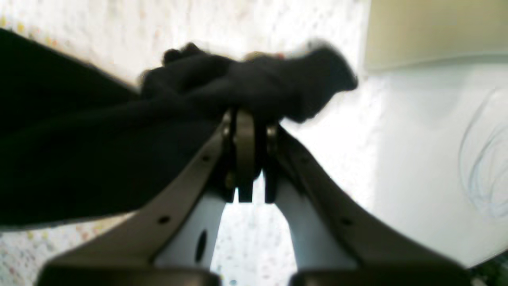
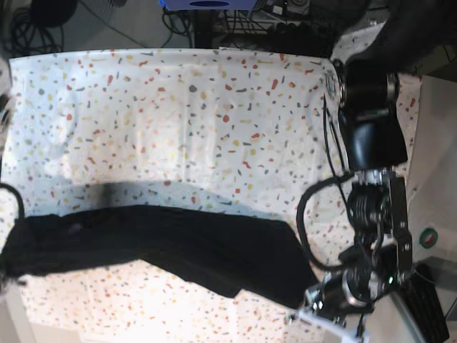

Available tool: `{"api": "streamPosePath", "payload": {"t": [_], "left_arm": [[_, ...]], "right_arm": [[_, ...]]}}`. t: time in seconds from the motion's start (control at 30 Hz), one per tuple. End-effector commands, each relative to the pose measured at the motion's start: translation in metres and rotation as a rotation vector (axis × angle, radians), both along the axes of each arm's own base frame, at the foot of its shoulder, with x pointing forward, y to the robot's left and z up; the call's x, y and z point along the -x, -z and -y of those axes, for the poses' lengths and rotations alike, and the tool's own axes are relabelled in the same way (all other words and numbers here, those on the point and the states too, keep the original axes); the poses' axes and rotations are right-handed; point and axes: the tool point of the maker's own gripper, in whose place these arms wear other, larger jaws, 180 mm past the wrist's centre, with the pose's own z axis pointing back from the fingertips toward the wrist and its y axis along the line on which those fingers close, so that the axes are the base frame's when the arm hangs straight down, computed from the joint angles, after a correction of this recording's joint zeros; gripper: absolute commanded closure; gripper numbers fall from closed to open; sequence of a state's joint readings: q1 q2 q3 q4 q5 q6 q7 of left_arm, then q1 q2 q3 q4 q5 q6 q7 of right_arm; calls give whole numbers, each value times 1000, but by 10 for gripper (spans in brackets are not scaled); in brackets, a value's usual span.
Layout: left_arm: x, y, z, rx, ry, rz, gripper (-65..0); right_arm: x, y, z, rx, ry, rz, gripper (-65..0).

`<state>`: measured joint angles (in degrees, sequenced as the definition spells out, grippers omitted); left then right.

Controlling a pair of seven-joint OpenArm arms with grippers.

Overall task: Layout the t-shirt on the table in an organized manner, then fold the t-shirt properly
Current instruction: 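Drag the shirt off the table edge with the right gripper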

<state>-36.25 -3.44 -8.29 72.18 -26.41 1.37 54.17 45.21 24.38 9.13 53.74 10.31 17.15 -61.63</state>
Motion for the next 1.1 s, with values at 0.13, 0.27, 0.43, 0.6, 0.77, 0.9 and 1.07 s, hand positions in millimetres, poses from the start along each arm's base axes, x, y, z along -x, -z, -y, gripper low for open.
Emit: {"api": "streamPosePath", "payload": {"t": [0.13,0.27,0.43,0.6,0.77,0.9,1.07], "left_arm": [[-66,-116,2,37,-25,219,0],[-62,-160,-5,42,-41,330,0],[-28,-88,-7,38,-26,175,0],[15,6,-5,40,-54,59,0],[76,78,-31,-20,-92,-61,0],[120,104,-74,-99,-158,-92,0],[171,120,-129,-184,-246,-136,0]], "right_arm": [[-58,-134,41,99,30,179,0],[-45,-168,59,139,65,177,0],[-4,-121,63,275,12,57,0],[21,-34,36,281,-80,-53,0],[57,27,36,147,-11,-89,0],[93,55,48,119,43,-110,0],[149,78,62,94,131,-126,0]]}}
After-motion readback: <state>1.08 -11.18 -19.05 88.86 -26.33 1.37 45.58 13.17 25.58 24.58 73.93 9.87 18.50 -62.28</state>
